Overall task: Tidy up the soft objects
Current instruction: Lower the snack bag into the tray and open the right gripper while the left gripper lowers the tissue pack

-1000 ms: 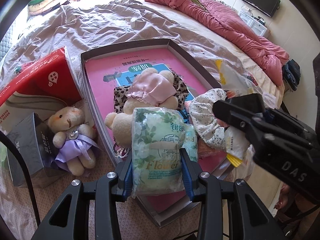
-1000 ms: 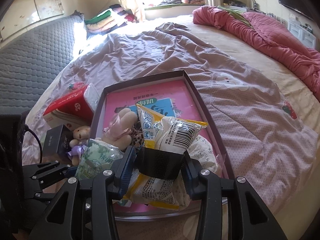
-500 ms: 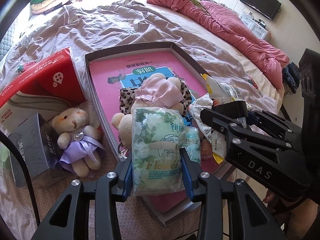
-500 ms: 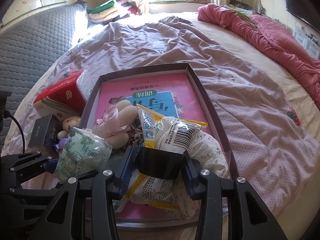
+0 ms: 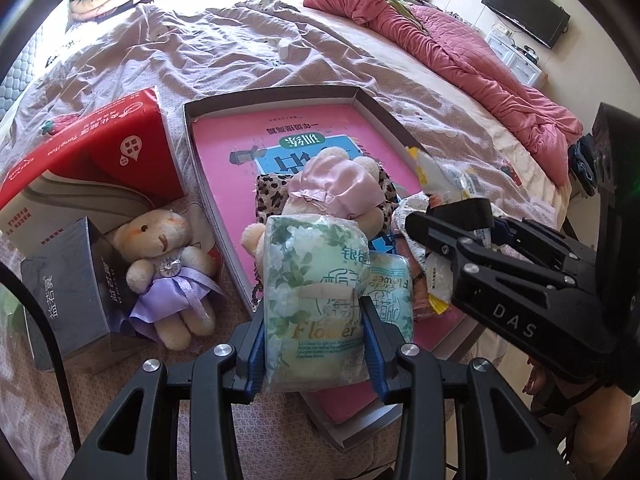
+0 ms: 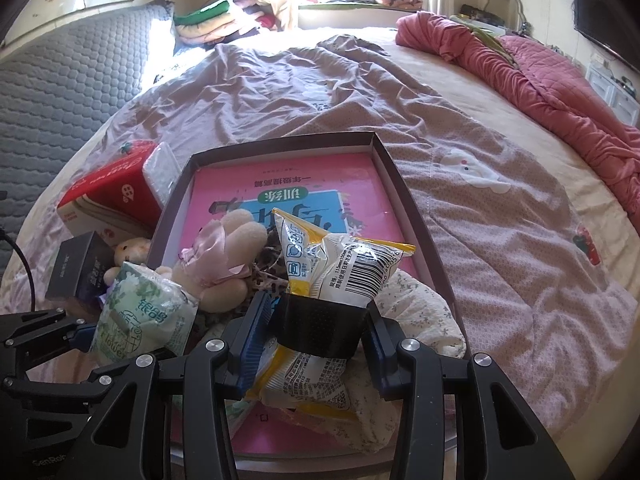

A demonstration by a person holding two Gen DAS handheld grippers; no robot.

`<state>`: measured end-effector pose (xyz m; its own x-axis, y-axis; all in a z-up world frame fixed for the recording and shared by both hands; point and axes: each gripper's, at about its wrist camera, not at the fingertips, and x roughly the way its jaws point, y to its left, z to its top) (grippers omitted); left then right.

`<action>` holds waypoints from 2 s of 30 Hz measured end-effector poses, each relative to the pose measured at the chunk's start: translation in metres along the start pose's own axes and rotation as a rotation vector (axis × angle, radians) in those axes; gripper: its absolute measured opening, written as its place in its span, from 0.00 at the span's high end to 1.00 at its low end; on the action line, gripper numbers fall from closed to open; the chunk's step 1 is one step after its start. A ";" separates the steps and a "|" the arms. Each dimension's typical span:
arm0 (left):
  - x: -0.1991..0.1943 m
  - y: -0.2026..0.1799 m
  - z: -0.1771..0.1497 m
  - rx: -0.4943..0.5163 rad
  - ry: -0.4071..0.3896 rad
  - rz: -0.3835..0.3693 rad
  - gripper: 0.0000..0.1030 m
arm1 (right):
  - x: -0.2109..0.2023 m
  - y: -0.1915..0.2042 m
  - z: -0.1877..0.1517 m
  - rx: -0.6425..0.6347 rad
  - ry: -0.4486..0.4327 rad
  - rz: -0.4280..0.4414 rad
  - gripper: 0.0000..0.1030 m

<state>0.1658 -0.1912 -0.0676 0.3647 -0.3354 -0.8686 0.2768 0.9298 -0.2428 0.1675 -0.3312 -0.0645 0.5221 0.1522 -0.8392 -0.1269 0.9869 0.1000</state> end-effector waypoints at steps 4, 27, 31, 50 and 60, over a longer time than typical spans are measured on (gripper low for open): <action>0.000 0.000 0.000 0.005 -0.001 0.002 0.60 | 0.006 0.002 -0.004 -0.009 0.018 -0.001 0.56; 0.003 -0.004 0.000 0.019 0.014 -0.009 0.60 | 0.011 0.001 -0.001 0.003 0.019 0.006 0.55; 0.004 -0.004 0.001 0.019 0.016 -0.009 0.60 | 0.008 0.001 -0.001 -0.005 0.002 0.002 0.50; 0.010 -0.009 0.005 0.017 0.051 -0.008 0.55 | -0.012 -0.007 -0.006 0.000 -0.027 -0.033 0.43; 0.009 -0.011 0.003 0.023 0.058 -0.010 0.47 | -0.015 -0.009 -0.007 -0.012 -0.033 -0.062 0.36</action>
<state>0.1687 -0.2053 -0.0718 0.3097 -0.3345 -0.8901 0.3007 0.9225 -0.2421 0.1546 -0.3424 -0.0567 0.5571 0.0927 -0.8252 -0.1033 0.9938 0.0419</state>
